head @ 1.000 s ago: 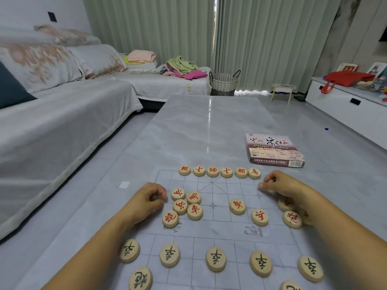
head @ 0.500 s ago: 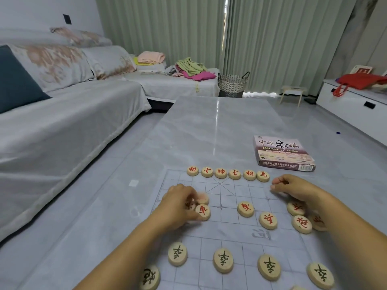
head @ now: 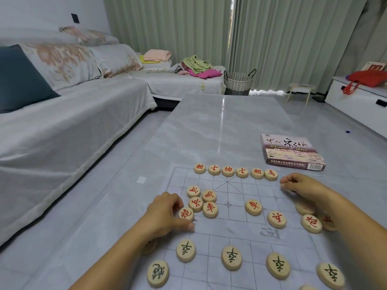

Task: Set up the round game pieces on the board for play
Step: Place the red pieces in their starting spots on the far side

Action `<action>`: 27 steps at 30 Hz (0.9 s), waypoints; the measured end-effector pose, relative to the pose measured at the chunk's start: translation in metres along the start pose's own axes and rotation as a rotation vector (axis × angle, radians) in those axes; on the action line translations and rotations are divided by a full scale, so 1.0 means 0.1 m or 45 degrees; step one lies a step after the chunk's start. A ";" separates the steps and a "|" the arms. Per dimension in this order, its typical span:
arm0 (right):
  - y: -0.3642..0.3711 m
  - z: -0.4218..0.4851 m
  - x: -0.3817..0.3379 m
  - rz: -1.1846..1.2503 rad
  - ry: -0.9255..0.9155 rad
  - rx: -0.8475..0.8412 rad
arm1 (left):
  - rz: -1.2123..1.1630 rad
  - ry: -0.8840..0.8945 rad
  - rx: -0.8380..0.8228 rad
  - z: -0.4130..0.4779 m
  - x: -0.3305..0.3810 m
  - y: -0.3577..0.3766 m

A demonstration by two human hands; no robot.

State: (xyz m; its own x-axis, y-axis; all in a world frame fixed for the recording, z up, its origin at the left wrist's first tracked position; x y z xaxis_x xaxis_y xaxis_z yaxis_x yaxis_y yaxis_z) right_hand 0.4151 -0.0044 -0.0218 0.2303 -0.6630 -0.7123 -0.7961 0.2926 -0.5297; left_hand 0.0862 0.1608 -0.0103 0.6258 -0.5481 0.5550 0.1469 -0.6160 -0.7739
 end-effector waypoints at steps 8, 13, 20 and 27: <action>0.00 0.00 0.01 0.009 -0.018 -0.004 | 0.007 0.035 -0.065 0.04 -0.01 -0.02; 0.01 -0.02 0.00 0.017 -0.014 0.007 | -0.009 0.139 0.314 0.15 0.38 -0.13; -0.01 -0.03 0.00 0.024 -0.001 0.006 | 0.715 -0.128 0.162 0.63 0.81 0.11; 0.02 -0.05 -0.02 0.012 -0.017 0.005 | 0.299 -0.009 0.354 0.67 0.64 -0.24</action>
State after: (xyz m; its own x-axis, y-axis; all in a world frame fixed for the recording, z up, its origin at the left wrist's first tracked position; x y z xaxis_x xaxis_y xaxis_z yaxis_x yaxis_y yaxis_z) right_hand 0.4102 -0.0054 -0.0195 0.2301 -0.6508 -0.7235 -0.7961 0.3017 -0.5246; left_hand 0.1739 0.1779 0.0232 0.6724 -0.6519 0.3506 0.2004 -0.2957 -0.9340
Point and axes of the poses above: each hand's wrist, its own z-axis towards the middle knuckle, its own y-axis out of the palm, x = y × z, the point moved 7 cm from there along z, towards the middle knuckle, and after that the axes turned 12 degrees about -x, right-handed, at the moved point
